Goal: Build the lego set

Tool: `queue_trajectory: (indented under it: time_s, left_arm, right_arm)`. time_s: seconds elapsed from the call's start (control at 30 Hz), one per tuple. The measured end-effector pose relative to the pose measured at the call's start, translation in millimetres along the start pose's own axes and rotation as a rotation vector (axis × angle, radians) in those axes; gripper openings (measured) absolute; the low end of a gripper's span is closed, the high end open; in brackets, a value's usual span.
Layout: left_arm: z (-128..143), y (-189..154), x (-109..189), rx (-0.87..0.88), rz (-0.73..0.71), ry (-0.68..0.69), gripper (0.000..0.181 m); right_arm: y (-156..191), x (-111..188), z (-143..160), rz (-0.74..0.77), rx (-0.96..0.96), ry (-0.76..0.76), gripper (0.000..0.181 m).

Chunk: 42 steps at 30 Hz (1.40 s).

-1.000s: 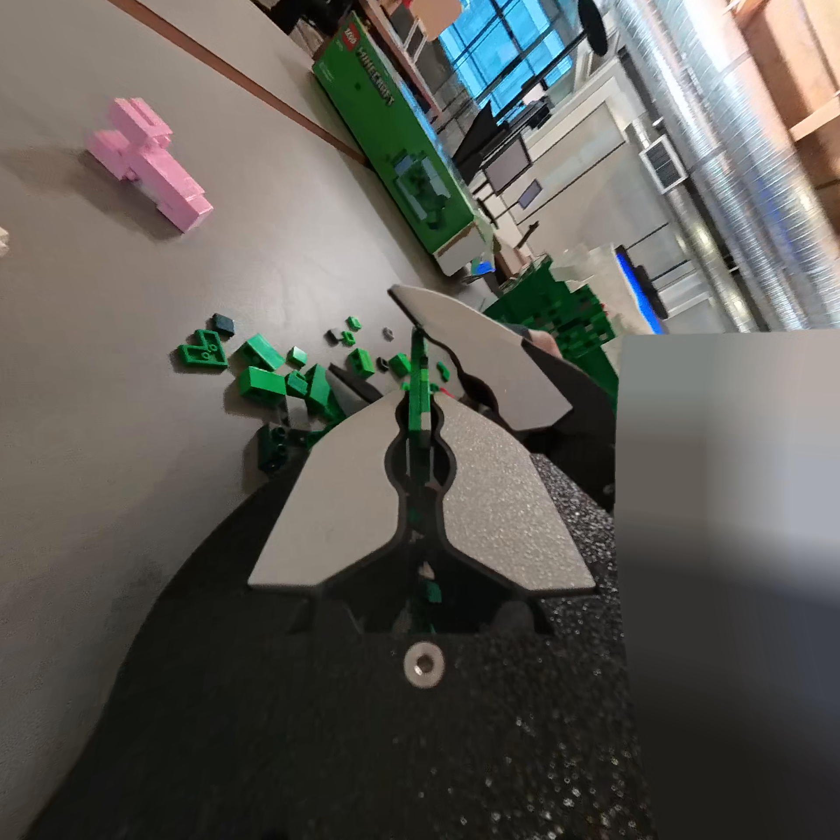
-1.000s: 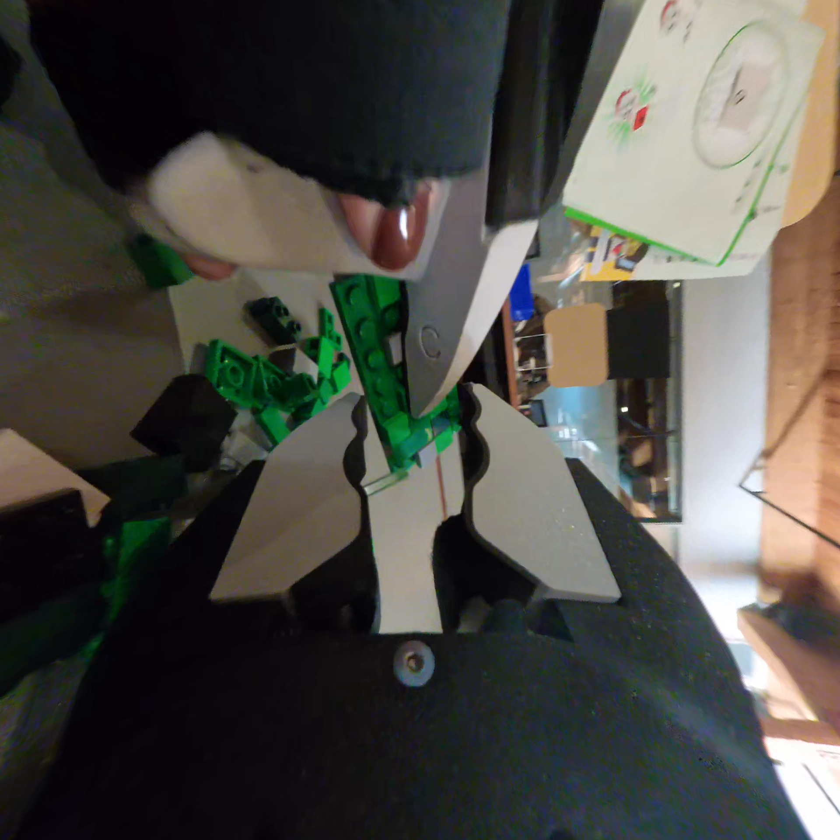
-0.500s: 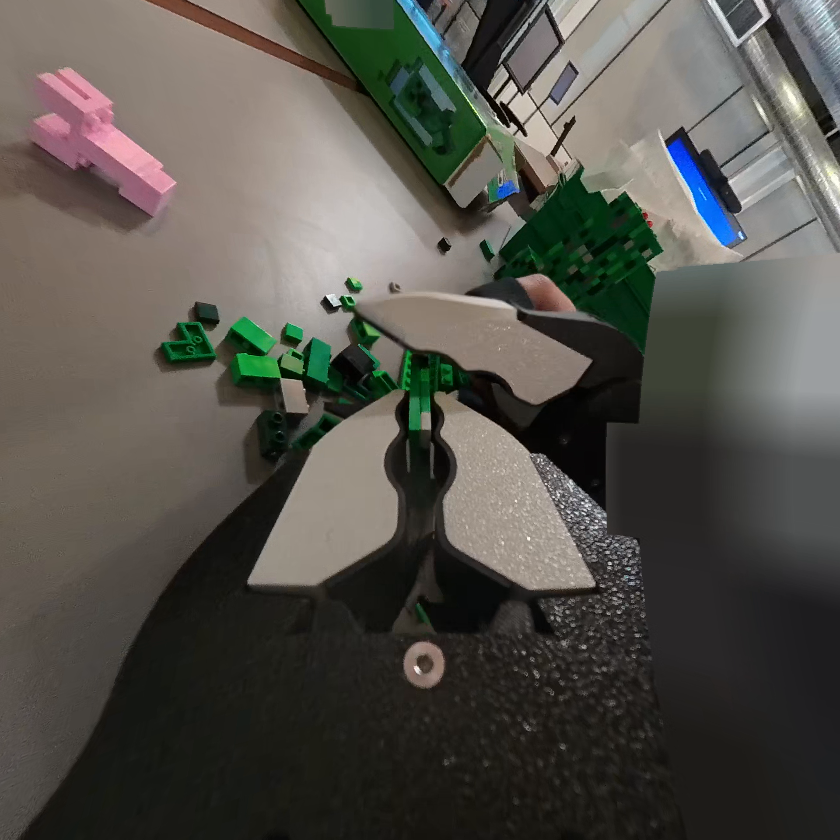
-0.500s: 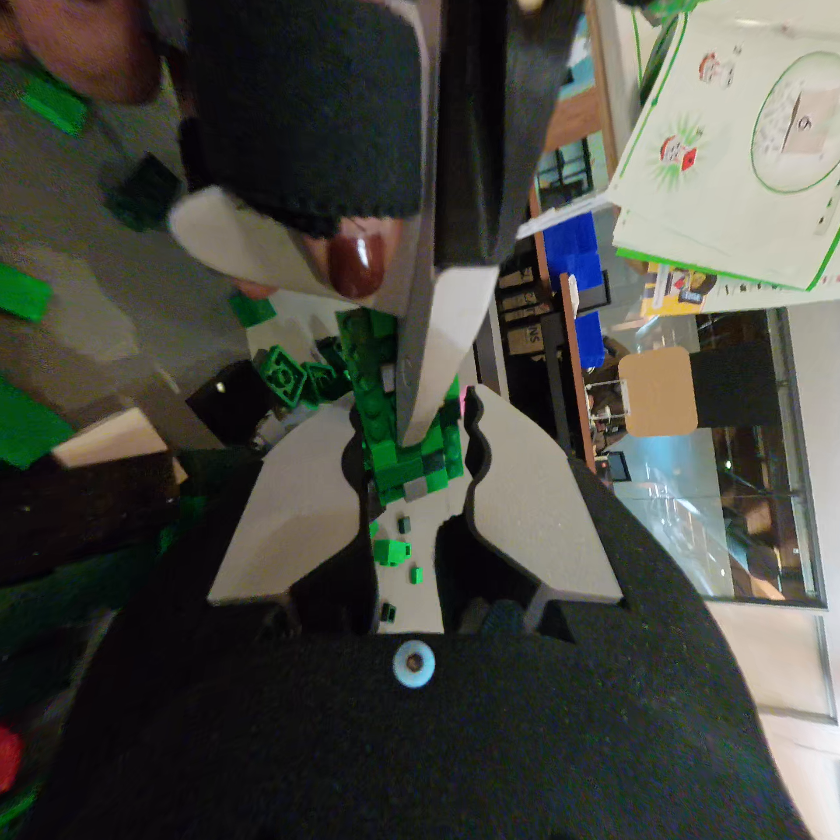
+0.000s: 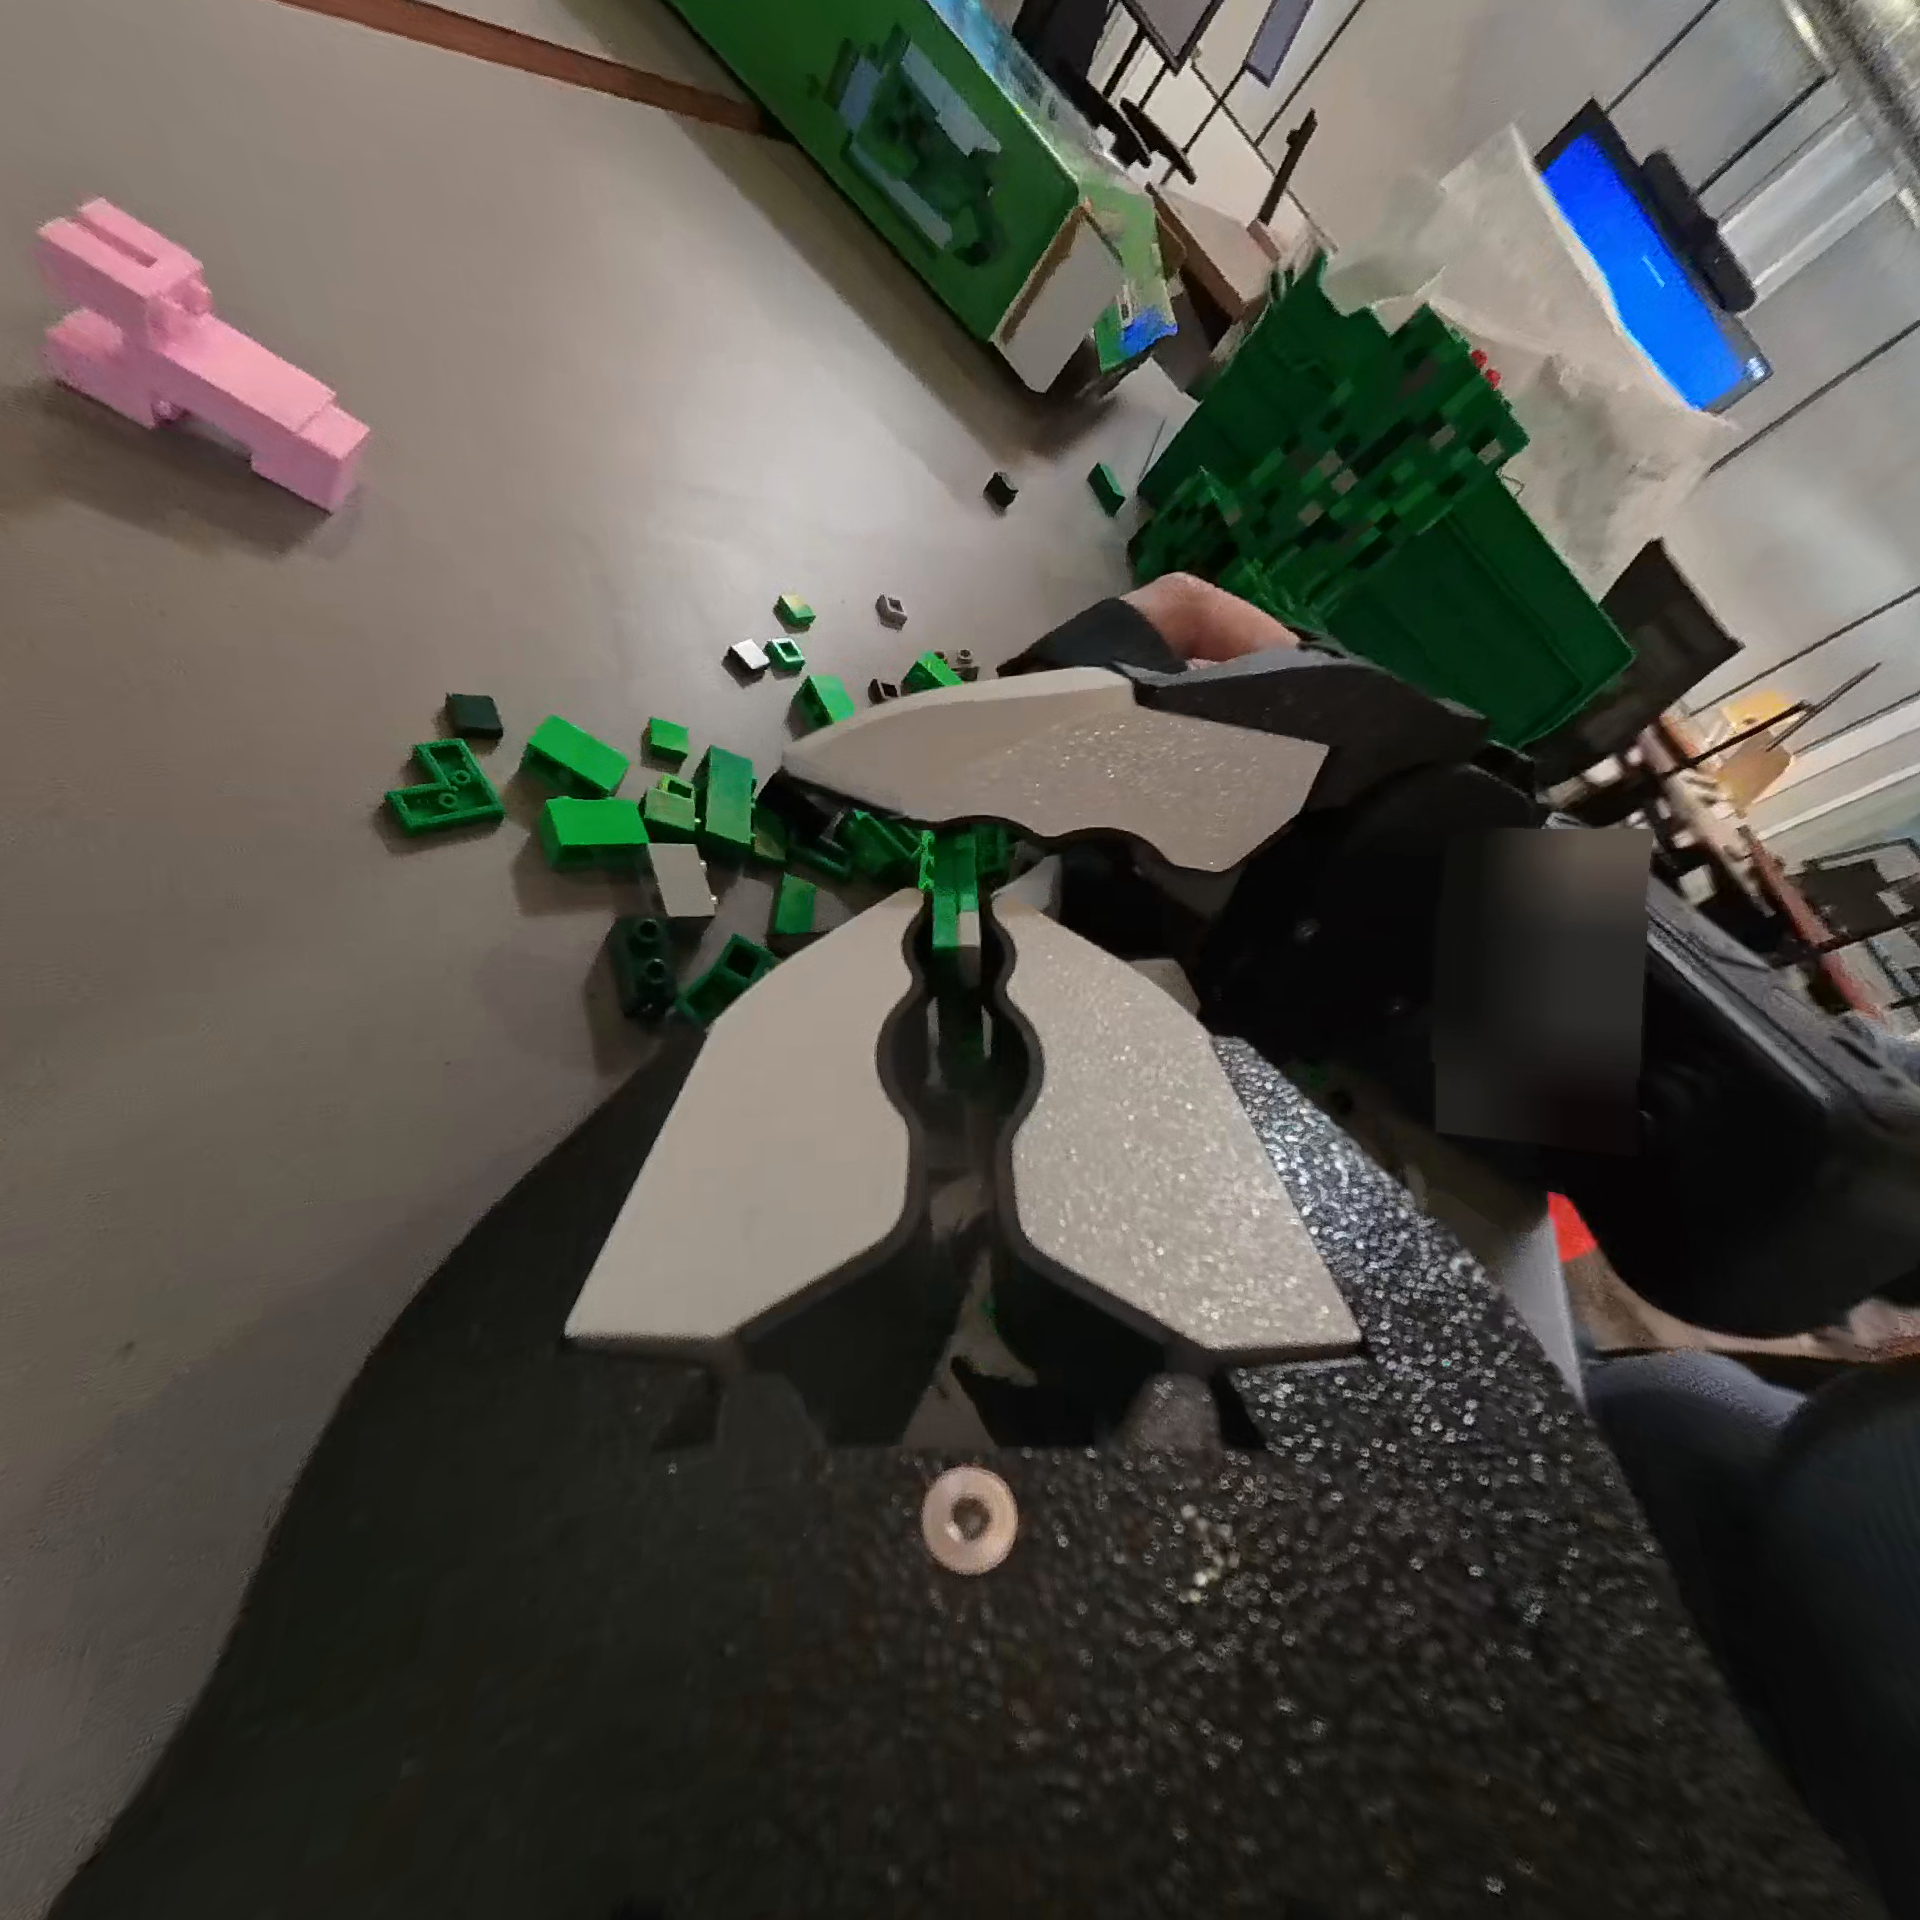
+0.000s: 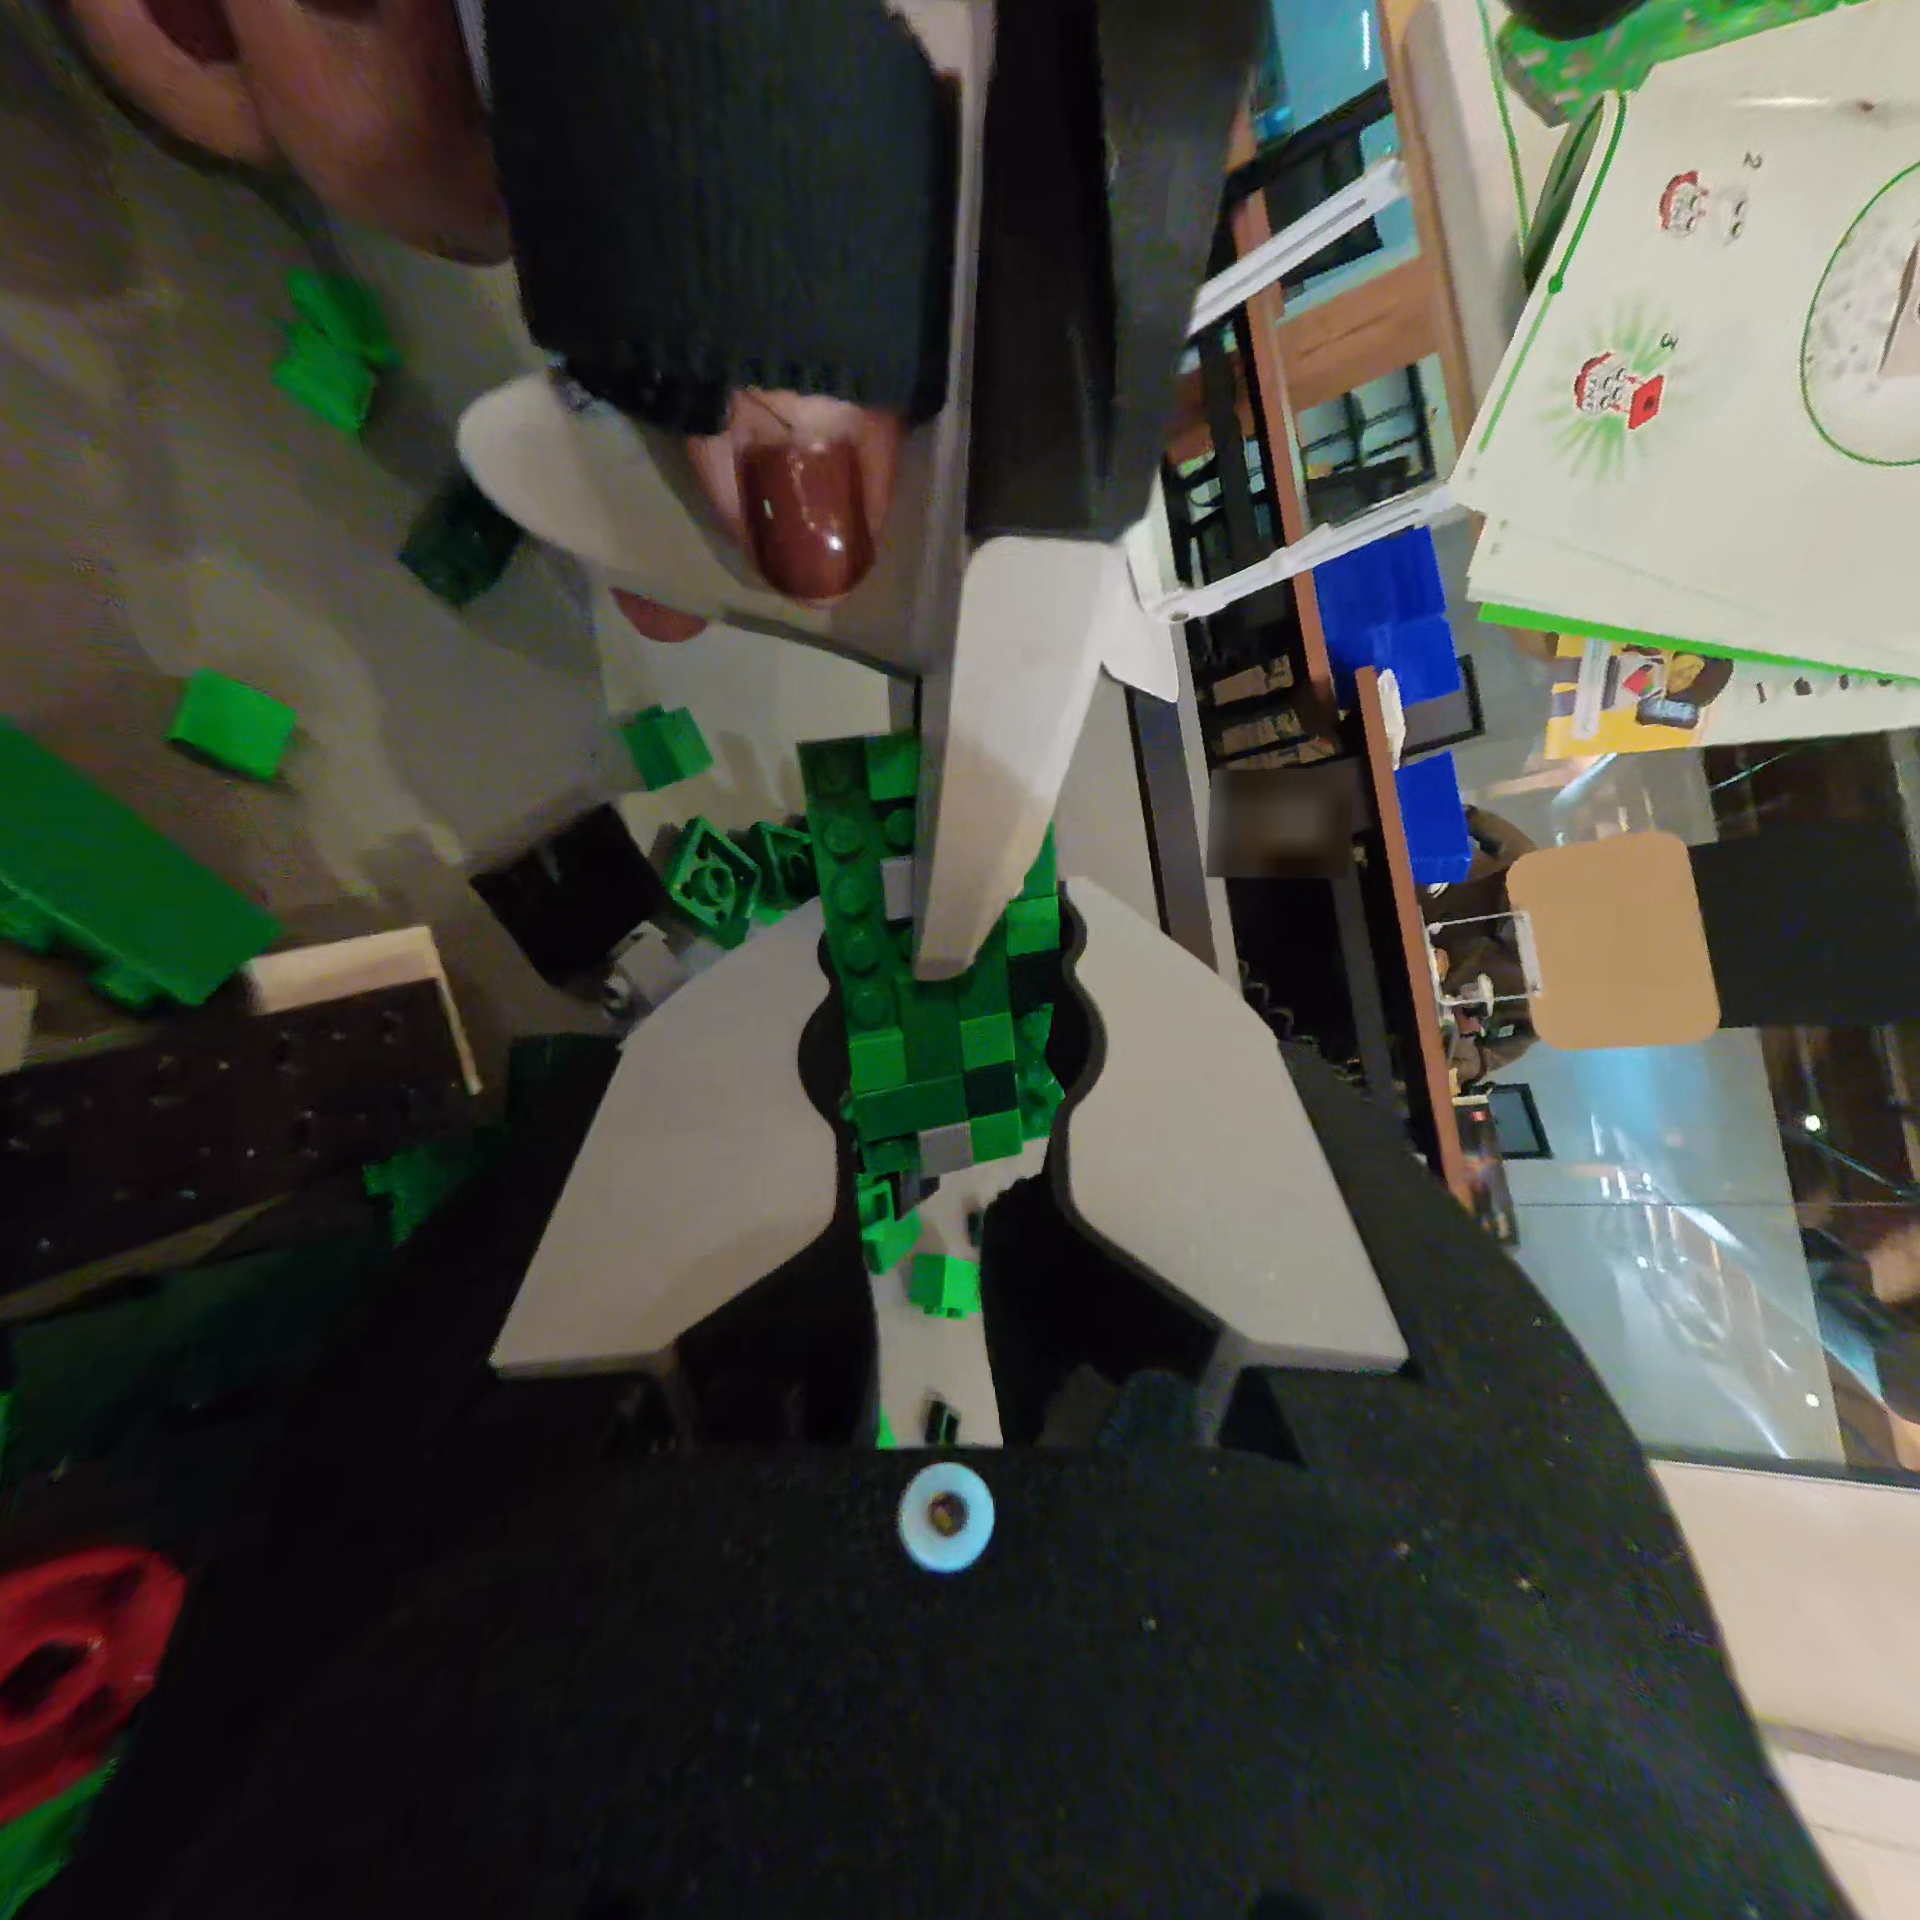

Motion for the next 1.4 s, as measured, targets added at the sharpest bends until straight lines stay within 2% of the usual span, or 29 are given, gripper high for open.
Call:
queue_trajectory:
  time_s: [0.1,0.33,0.4,0.57,0.63,0.77,0.97,1.07,1.13,1.2,1.33,1.4]
  left_arm:
    - [-1,5,-1,0.085,0.004,-0.020,0.006]
    - [-6,12,4,0.210,0.003,-0.108,0.005]
    - [-7,13,6,0.292,0.103,-0.135,0.005]
    - [-5,11,4,0.247,0.078,-0.105,0.005]
    - [-4,9,3,0.220,0.074,-0.081,0.005]
    - [-1,3,-2,0.108,0.030,-0.026,0.006]
    - [-1,3,-2,0.105,0.038,-0.023,0.006]
    - [-1,3,-2,0.099,0.032,-0.024,0.006]
    - [-1,3,-2,0.102,0.035,-0.023,0.006]
    - [-1,3,-2,0.096,0.036,-0.023,0.006]
    - [-1,3,-1,0.075,0.031,-0.020,0.005]
    - [-1,3,-1,0.067,0.029,-0.016,0.006]
  right_arm:
    - [-1,-4,1,0.011,0.026,0.062,0.036]
    - [-4,-10,-4,0.205,0.233,0.214,0.034]
    - [-6,-8,-8,0.294,0.340,0.237,0.027]
    - [-4,-7,-5,0.232,0.230,0.173,0.029]
    - [-2,-7,-5,0.164,0.179,0.142,0.038]
    - [0,-7,-3,0.062,0.104,0.103,0.037]
    - [0,-6,-3,0.051,0.109,0.088,0.037]
    - [-2,-5,-4,0.075,0.129,0.090,0.045]
    - [-2,-5,-6,0.092,0.165,0.094,0.045]
    - [0,-6,-7,0.093,0.204,0.103,0.037]
    - [0,-7,-8,0.096,0.196,0.115,0.037]
    - [-2,-7,-8,0.094,0.172,0.113,0.043]
Point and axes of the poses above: each gripper's, where its closed fingertips meet, x back along the fingers, z out of its underside, y = z × x across the jaws, the point moved 6 cm from there along x, back along the fingers, and after that the axes turned 2 degrees about x, right-handed, at the moved point
